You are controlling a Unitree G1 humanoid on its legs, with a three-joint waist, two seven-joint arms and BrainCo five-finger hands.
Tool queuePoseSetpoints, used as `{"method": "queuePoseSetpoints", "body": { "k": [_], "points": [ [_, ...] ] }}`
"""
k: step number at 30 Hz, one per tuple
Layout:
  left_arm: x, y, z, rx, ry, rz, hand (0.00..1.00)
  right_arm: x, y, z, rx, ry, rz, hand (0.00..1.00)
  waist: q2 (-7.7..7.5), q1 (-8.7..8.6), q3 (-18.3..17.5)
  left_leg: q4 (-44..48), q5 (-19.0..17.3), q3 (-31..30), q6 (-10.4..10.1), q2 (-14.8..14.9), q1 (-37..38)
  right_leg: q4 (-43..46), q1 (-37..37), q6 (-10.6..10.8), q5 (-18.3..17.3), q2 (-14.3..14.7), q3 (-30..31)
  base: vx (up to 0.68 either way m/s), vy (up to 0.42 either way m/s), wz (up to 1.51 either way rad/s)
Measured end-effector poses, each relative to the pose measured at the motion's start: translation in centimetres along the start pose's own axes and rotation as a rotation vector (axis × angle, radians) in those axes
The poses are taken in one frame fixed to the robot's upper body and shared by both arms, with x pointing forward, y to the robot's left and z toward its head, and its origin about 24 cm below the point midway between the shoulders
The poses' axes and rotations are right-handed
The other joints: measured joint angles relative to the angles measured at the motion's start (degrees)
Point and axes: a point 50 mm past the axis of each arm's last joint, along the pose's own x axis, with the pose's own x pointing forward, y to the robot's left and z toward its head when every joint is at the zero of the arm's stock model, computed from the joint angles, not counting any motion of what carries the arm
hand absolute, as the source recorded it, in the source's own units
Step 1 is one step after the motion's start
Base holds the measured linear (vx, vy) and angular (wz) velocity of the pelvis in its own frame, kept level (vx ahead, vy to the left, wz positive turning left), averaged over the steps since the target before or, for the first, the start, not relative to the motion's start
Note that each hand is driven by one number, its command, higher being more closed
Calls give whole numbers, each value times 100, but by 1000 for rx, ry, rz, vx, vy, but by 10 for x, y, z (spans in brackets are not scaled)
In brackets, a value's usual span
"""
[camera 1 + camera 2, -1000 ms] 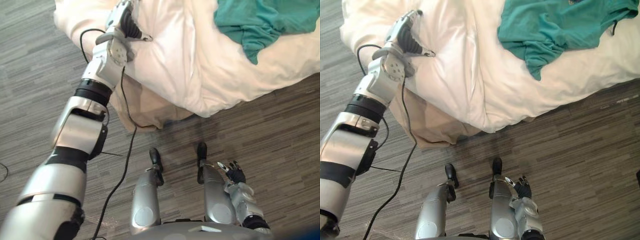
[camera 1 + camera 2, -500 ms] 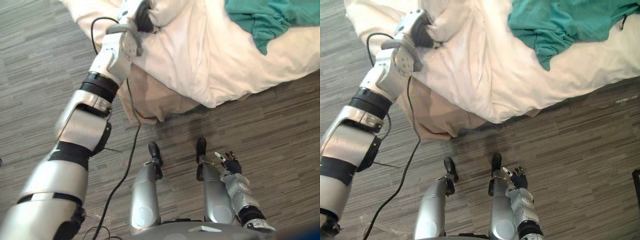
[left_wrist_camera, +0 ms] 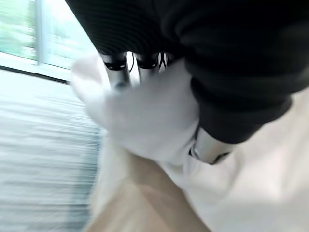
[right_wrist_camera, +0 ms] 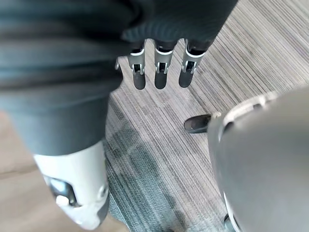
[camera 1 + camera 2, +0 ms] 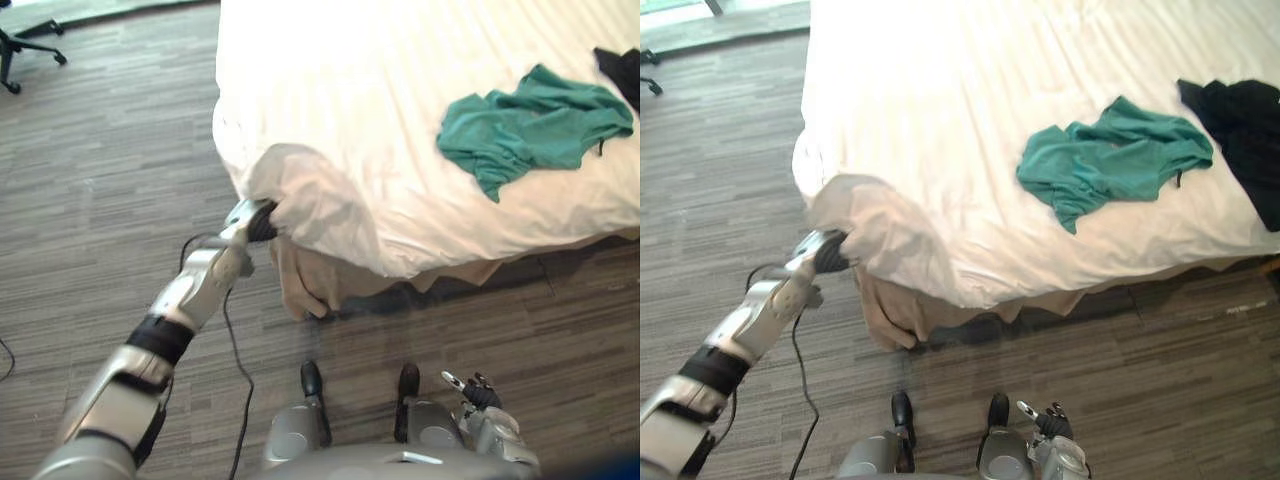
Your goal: Tidy the bed and pick cloth on bed and put in laundry
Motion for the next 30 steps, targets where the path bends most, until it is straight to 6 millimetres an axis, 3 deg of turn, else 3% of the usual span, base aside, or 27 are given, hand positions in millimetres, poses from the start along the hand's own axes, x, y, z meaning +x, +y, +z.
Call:
{"method": "queuePoseSetpoints", "body": {
  "k": [3,11,14,18,22,25,30],
  "points": [
    [-15,-14,-15,-68,81,11,0,1,1,0,-20,11,8,0,2,5,-195,-170,77,-2,28,-45,55,-153,43,9,68,6,-10,0,0,0],
    [-53,-60,-38,-248,280,-10,0,0,0,-12,-61,71,12,0,-14,14,-250,-408,124,-134,46,-96,426,-311,446,3,79,15,-136,10,0,6],
    [-72,-89,-49,-340,399,-55,0,-1,-4,-18,-49,97,7,0,-9,145,-277,-411,126,-280,45,-101,487,-331,601,-35,50,19,-293,4,-13,23],
    [-125,-145,-85,-425,751,-178,0,-2,-2,-20,-51,107,13,0,-67,218,-412,-431,133,-444,34,-102,599,-333,787,-64,-7,24,-443,-22,-13,21],
    [-182,-174,-107,-465,1036,-262,0,-2,-3,-21,-50,109,16,0,-193,307,-520,-447,137,-510,26,-107,653,-328,867,26,-69,13,-493,-49,-11,9],
    [-210,-192,-103,-509,1134,-319,0,-2,-7,-25,-45,126,4,0,-234,308,-550,-450,134,-598,24,-144,720,-337,990,50,-107,-20,-579,-20,-4,14],
    [-215,-219,-77,-644,1161,-365,0,-4,-15,-33,43,156,-32,0,-167,301,-646,-452,67,-592,4,-193,720,-329,991,104,-167,-74,-573,-4,2,1]
  ]
}}
